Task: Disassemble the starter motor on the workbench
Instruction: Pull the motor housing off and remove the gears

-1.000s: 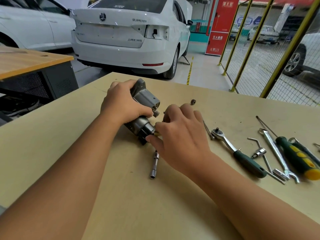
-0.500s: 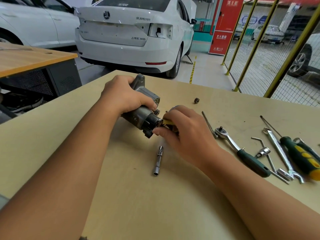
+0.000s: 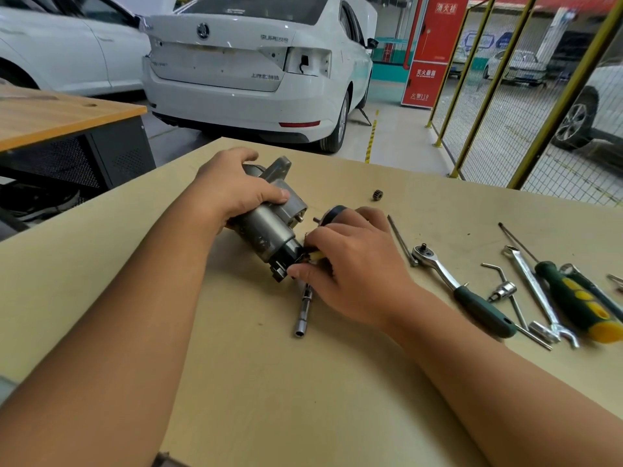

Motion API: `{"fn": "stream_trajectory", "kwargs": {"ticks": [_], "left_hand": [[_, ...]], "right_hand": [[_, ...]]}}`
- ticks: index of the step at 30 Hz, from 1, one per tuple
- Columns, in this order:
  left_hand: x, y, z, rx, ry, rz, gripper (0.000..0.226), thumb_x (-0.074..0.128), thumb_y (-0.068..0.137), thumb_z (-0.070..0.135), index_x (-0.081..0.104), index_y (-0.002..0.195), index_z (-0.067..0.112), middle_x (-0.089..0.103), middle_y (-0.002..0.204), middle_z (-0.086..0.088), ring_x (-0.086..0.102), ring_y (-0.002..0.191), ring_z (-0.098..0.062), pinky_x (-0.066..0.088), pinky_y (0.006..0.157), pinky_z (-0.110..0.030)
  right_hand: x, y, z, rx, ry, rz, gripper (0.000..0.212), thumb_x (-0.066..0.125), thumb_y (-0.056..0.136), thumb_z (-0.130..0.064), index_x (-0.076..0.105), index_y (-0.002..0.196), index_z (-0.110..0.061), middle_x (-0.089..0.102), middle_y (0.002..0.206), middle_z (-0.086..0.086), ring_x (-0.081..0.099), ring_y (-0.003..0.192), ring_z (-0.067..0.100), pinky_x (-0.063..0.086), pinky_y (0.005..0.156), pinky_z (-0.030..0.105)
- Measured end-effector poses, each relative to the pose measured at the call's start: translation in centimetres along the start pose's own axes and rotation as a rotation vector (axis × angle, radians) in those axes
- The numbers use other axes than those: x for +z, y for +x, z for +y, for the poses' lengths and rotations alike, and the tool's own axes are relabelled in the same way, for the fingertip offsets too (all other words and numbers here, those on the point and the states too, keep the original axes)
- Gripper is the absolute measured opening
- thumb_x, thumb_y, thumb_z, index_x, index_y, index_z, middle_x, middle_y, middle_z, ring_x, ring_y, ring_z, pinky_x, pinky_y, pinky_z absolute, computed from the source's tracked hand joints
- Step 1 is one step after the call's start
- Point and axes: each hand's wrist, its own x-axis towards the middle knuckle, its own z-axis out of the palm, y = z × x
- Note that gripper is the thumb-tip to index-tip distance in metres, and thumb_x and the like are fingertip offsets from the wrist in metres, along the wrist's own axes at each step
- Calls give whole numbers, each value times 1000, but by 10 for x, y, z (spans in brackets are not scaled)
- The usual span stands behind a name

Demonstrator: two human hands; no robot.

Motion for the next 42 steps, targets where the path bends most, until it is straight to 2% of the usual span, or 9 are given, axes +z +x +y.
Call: {"fn": "stream_trajectory", "kwargs": {"ticks": [4, 6, 9, 13, 16, 19, 24, 34, 42], "left_hand": [[1, 1, -1, -84, -43, 21, 84, 98, 60, 31, 56, 130, 15, 62, 122, -5, 71, 94, -32, 65, 68, -47], [0, 1, -1, -149, -163, 21, 61, 97, 63, 25, 60, 109, 11, 71, 103, -12, 77, 71, -26, 61, 50, -37], [1, -5, -5, -228, -353, 47, 49, 94, 69, 20, 65, 107, 9, 76, 91, -12, 74, 54, -13, 55, 43, -28], [16, -31, -17, -249, -540, 164, 50, 97, 64, 24, 69, 102, 7, 78, 87, -12, 78, 68, -24, 65, 61, -43], [38, -57, -19, -256, -600, 61, 63, 100, 53, 30, 72, 106, 11, 80, 85, -10, 79, 69, -27, 62, 56, -48], [51, -62, -19, -211, -542, 128, 80, 100, 42, 34, 67, 112, 14, 78, 98, -10, 78, 80, -31, 64, 60, -53], [49, -61, -20, -134, -626, 239, 71, 98, 43, 28, 66, 105, 16, 78, 92, -5, 78, 72, -21, 58, 52, -30], [51, -59, -21, -100, -919, 170, 60, 95, 71, 11, 59, 119, 8, 76, 100, -13, 78, 72, -21, 60, 59, -38], [46, -61, -19, 164, -886, 134, 65, 97, 59, 20, 57, 111, 16, 78, 94, -10, 78, 85, -34, 64, 72, -47]], "right_hand": [[-2, 1, -7, 45, -39, -44, 41, 46, 93, -61, 64, 94, -24, 66, 86, -12, 53, 97, 19, 31, 97, 39], [-1, 0, -9, 58, -49, -49, 38, 47, 94, -59, 61, 93, -24, 64, 85, -11, 52, 96, 19, 31, 98, 39], [2, 0, -12, 90, -66, -34, 34, 51, 94, -54, 60, 90, -22, 64, 82, -9, 52, 94, 21, 30, 100, 39], [6, 2, -14, 120, -94, -44, 33, 53, 94, -51, 60, 88, -20, 63, 81, -7, 52, 92, 23, 31, 101, 40], [7, 2, -15, 122, -113, -58, 31, 55, 94, -47, 60, 88, -17, 63, 80, -4, 52, 91, 25, 33, 102, 42], [6, 2, -14, 143, -117, -66, 29, 54, 95, -44, 61, 91, -16, 64, 83, -2, 53, 93, 27, 33, 105, 42], [3, 6, -23, 219, -51, -5, 33, 45, 95, -48, 56, 83, -19, 61, 76, -2, 53, 88, 26, 35, 103, 41], [3, 10, -17, 272, 123, 76, 35, 44, 95, -47, 60, 88, -16, 62, 79, -2, 52, 86, 23, 34, 95, 37], [-2, 7, -7, 223, 279, 92, 34, 56, 91, -49, 66, 95, -17, 62, 79, -6, 51, 82, 16, 38, 92, 36]]}}
